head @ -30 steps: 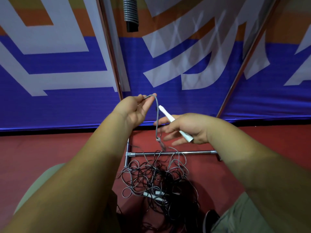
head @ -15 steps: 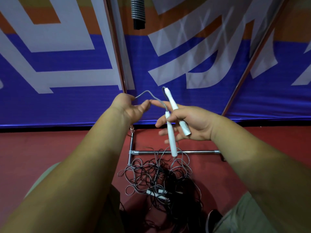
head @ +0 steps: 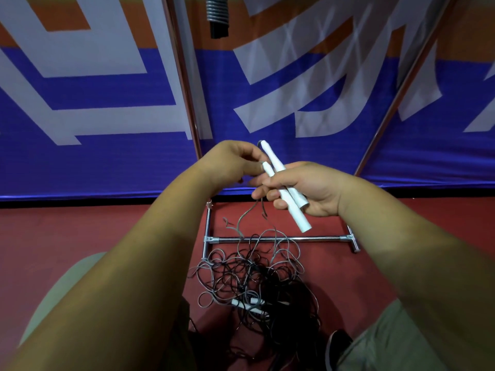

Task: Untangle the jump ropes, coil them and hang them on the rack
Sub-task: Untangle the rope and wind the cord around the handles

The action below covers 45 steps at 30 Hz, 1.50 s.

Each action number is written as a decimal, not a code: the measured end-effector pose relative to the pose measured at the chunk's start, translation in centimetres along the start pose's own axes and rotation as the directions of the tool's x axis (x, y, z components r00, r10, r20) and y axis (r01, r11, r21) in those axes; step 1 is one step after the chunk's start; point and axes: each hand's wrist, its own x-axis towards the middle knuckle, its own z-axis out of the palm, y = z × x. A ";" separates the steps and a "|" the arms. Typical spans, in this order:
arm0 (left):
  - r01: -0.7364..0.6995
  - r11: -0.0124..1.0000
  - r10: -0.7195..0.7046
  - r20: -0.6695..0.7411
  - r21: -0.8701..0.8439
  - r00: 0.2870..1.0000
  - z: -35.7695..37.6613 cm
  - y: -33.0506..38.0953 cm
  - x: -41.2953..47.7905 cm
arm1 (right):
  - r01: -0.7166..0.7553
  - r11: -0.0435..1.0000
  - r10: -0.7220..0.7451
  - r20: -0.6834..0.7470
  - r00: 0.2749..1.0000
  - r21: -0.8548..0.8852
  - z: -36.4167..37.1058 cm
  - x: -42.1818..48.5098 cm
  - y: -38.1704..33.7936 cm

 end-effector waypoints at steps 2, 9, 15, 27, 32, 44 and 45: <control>0.005 1.000 -0.006 -0.089 -0.004 0.996 0.0 -0.5 0.4 | -0.011 0.998 0.010 -0.024 1.000 -0.058 -0.2 0.1 0.2; -0.114 0.993 0.117 -0.184 0.030 0.976 0.8 -0.9 1.0 | -0.034 0.990 0.025 -0.066 0.997 -0.139 -0.3 0.3 0.5; -0.068 0.998 0.066 -0.256 0.001 0.964 1.1 -0.8 1.2 | -0.003 0.976 -0.030 -0.144 0.989 -0.219 0.2 0.3 0.4; 0.035 0.994 -0.070 -0.369 -0.101 0.927 1.8 0.1 1.1 | -0.132 0.394 -0.495 -0.331 0.803 -0.910 -0.2 1.2 1.1; 0.054 0.951 -0.126 -0.223 -0.303 0.967 1.5 1.0 0.9 | -0.126 0.404 -0.547 -0.350 0.761 -0.906 -1.0 1.2 0.8; -0.125 0.990 0.130 0.080 -0.070 0.988 -3.1 0.6 -0.6 | -0.017 0.559 -0.574 -0.402 0.714 -0.829 -0.6 0.4 -0.5; -0.119 0.987 0.130 0.103 -0.103 0.986 -3.0 0.6 -0.6 | -0.008 0.574 -0.573 -0.408 0.711 -0.819 -0.6 0.4 -0.5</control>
